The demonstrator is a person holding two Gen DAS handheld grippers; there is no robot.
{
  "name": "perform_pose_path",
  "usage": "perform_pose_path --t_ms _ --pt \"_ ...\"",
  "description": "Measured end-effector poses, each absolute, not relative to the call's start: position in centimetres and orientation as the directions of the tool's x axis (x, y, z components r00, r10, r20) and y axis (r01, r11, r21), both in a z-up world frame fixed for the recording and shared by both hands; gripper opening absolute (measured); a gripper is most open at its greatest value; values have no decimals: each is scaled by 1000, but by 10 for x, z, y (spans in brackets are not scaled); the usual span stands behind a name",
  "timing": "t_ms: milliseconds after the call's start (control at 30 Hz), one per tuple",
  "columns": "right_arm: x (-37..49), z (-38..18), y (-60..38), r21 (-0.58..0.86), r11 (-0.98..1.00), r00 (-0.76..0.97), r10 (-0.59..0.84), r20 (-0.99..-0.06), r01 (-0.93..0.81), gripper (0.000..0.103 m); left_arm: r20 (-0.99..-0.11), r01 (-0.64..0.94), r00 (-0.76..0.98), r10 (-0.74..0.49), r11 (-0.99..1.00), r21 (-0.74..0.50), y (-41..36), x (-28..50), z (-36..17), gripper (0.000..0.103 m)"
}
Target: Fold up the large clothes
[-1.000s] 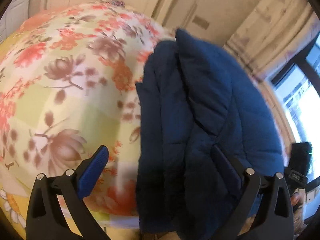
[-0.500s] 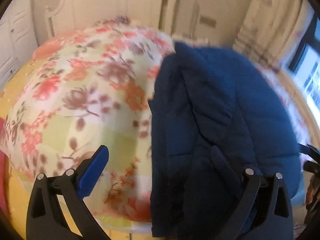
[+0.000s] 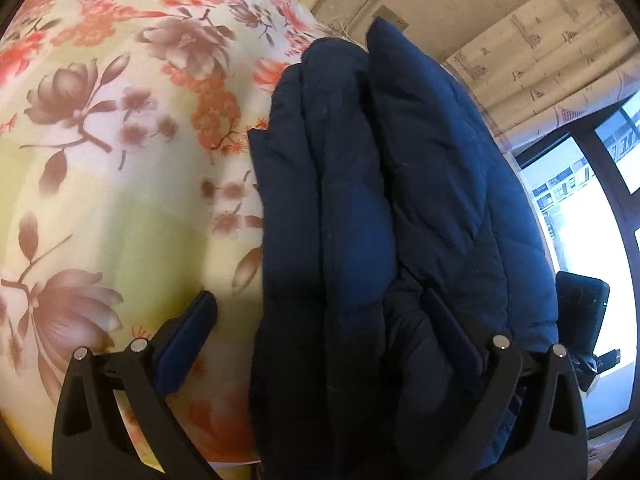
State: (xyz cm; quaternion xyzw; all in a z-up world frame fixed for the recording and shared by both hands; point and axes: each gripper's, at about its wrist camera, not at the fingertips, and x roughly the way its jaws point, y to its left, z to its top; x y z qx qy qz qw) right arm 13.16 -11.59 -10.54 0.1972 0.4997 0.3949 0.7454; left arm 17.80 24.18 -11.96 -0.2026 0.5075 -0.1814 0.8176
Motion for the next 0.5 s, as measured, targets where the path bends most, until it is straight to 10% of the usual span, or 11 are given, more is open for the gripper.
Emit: perform_pose_path --t_ms 33,133,500 --pt "126 -102 -113 667 617 217 781 -586 -419 91 -726 128 418 -546 827 -548 239 177 -118 61" --pt "119 -92 -108 586 646 298 756 -583 -489 80 -716 162 452 -531 839 -520 229 172 -109 46" --pt "153 -43 -118 224 795 624 588 -515 -564 63 -589 184 599 -542 810 -557 156 215 -94 29"
